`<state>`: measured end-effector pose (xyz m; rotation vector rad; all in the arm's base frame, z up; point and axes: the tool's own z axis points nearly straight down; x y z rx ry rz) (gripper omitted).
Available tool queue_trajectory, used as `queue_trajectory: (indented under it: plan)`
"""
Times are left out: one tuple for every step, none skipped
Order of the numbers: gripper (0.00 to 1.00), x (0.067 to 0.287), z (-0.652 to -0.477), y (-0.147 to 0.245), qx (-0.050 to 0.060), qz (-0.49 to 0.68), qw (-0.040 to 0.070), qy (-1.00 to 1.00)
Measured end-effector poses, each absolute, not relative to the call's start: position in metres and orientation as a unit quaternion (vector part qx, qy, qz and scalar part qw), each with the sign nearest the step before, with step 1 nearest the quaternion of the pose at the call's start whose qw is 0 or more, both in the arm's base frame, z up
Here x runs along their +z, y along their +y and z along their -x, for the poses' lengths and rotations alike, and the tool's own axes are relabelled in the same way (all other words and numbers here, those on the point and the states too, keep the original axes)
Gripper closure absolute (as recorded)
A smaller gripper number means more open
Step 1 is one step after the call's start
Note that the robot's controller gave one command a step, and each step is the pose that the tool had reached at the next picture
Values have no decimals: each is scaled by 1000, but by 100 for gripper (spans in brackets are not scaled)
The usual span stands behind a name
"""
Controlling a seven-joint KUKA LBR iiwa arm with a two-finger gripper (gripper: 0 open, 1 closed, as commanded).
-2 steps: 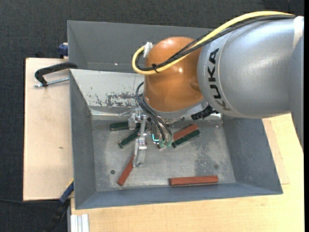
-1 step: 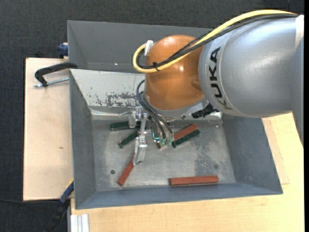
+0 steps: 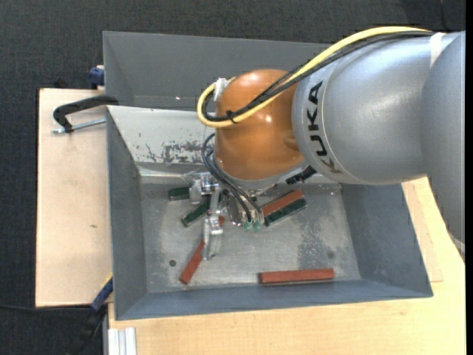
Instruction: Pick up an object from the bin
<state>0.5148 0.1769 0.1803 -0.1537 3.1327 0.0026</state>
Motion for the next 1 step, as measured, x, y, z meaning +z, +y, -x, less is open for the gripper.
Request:
queue_trajectory:
  plan:
    - [0,138,-513,164,1,196,1,981]
